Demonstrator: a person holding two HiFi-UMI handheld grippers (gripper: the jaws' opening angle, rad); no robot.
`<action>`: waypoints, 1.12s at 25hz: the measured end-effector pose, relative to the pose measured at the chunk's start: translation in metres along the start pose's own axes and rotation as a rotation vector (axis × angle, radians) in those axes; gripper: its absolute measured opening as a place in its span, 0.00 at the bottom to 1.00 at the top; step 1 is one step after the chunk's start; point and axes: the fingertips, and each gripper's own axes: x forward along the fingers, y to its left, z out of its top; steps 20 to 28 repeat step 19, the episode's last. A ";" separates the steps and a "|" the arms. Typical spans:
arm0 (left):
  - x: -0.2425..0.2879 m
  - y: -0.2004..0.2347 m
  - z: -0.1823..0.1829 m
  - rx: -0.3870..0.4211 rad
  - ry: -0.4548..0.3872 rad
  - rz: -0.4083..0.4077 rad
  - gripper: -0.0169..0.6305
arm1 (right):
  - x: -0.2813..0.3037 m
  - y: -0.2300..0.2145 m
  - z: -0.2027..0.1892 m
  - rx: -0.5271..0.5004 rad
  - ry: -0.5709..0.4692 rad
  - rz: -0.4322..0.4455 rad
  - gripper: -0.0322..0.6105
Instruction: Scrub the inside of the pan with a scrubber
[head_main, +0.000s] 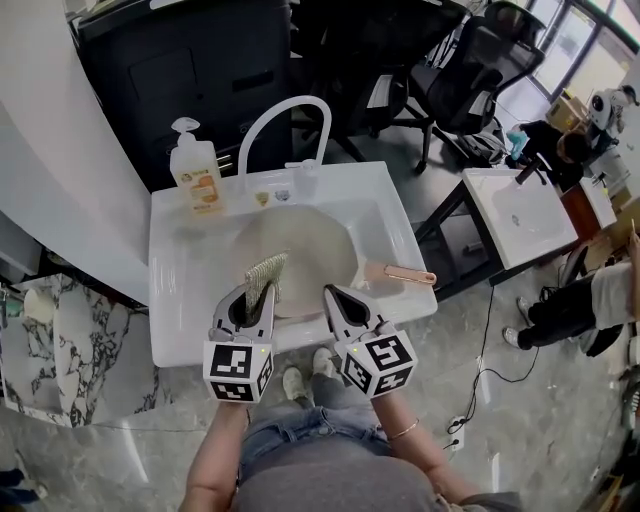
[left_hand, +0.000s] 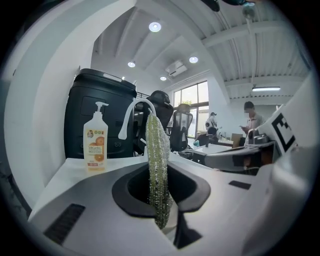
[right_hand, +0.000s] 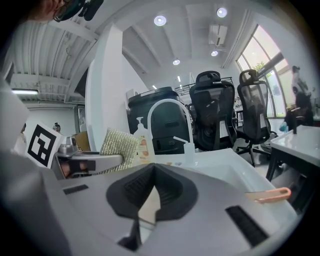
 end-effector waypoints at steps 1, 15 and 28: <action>-0.001 0.000 0.000 0.006 -0.001 -0.001 0.12 | 0.000 0.000 -0.001 0.003 0.000 -0.001 0.06; -0.004 -0.005 0.006 0.010 -0.029 -0.009 0.12 | -0.001 0.000 0.000 -0.008 -0.013 -0.013 0.06; -0.003 -0.003 0.005 0.009 -0.028 -0.006 0.12 | 0.000 -0.001 0.001 -0.006 -0.022 -0.016 0.06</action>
